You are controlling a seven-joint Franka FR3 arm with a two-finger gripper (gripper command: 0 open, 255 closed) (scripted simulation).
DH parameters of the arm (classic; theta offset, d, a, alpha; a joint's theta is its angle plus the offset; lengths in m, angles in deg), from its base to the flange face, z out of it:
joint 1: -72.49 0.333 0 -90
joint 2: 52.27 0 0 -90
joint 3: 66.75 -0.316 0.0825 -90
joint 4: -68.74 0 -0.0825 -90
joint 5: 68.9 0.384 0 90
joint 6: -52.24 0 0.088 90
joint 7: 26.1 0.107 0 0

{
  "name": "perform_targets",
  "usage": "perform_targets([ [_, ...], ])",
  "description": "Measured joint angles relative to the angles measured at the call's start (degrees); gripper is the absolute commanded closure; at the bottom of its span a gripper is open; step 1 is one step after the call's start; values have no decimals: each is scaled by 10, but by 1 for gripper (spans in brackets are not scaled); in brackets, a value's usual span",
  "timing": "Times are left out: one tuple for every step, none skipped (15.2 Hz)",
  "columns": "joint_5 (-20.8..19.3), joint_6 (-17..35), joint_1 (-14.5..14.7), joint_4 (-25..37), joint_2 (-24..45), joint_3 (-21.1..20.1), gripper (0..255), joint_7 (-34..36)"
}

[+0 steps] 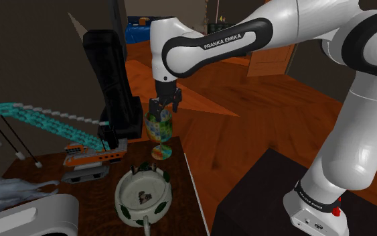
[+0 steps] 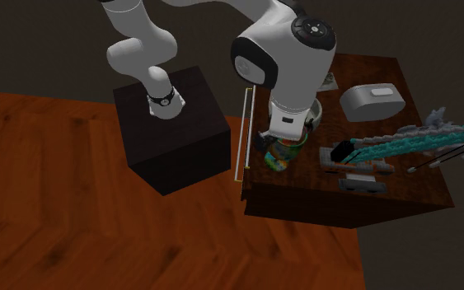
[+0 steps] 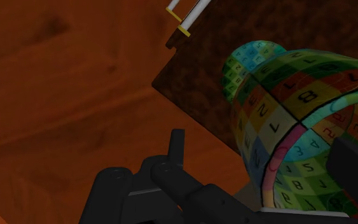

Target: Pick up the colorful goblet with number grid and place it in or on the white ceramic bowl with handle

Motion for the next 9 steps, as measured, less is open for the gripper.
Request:
perform_targets([
  [0, 1, 0, -1, 0, 0, 0, 0],
  [0, 1, 0, -1, 0, 0, 0, 0],
  [0, 2, 0, -2, 0, 0, 0, 0],
  [0, 2, 0, -2, 0, 0, 0, 0],
  [0, 2, 0, -2, 0, 0, 255, 0],
  [0, 2, 0, -2, 0, 0, 255, 0],
  [0, 2, 0, -2, 0, 0, 255, 0],
  [0, 2, 0, -2, 0, 0, 255, 0],
  [0, 2, 0, -2, 0, 0, 255, 0],
])
